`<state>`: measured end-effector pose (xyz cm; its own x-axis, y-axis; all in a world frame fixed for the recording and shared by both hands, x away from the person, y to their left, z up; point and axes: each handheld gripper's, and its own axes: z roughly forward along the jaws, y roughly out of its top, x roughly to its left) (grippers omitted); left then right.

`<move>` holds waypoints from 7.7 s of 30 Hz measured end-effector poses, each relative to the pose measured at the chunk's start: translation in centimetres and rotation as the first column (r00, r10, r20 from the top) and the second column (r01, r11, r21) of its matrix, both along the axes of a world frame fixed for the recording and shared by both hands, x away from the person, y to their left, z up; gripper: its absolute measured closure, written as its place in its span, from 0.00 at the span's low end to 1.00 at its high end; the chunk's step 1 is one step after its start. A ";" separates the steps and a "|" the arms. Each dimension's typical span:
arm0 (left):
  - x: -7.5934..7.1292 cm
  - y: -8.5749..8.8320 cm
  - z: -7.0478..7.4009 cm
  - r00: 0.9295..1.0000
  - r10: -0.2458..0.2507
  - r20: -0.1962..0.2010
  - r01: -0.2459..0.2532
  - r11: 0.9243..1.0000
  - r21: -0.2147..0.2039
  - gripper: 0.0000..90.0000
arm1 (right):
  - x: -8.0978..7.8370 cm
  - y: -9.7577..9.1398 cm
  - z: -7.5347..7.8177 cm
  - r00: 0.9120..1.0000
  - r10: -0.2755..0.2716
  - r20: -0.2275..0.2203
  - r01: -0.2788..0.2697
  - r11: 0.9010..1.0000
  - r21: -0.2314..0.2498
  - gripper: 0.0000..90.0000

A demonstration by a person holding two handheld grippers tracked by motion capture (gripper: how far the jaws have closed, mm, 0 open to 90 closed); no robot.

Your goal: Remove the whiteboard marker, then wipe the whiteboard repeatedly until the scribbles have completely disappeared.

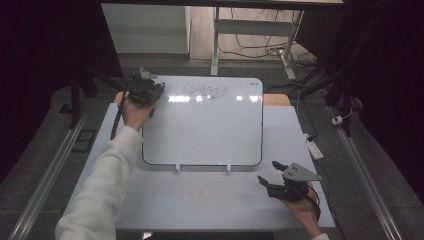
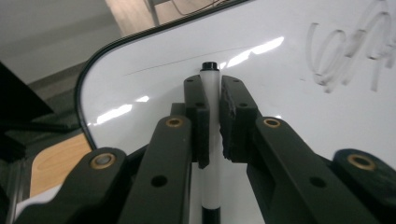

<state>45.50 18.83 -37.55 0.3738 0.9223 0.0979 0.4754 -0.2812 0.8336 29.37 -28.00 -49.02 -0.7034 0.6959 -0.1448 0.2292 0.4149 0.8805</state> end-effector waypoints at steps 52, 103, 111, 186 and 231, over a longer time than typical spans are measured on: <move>-18.1 -7.3 -5.1 0.884 -0.468 0.003 0.459 0.867 -0.194 0.38 | 1.3 13.0 1.9 0.967 0.133 -0.218 -0.086 0.973 0.212 0.86; -21.8 6.0 -13.8 0.956 -0.225 -0.186 0.170 0.947 -0.272 0.32 | 19.3 14.7 9.5 0.995 -0.072 0.065 0.056 0.972 0.227 0.86; -22.0 5.9 -13.7 0.957 -0.224 -0.183 0.172 0.949 -0.264 0.32 | 20.7 14.3 10.2 0.991 -0.120 0.056 0.097 0.948 0.305 0.86; -21.6 6.2 -13.9 0.959 -0.225 -0.172 0.174 0.948 -0.267 0.32 | 18.7 17.7 8.8 0.988 -0.094 0.125 0.065 0.974 0.217 0.86; -21.4 6.5 -14.1 0.960 -0.219 -0.171 0.167 0.946 -0.276 0.32 | 18.9 19.7 9.2 0.985 -0.067 0.159 0.042 0.987 0.154 0.86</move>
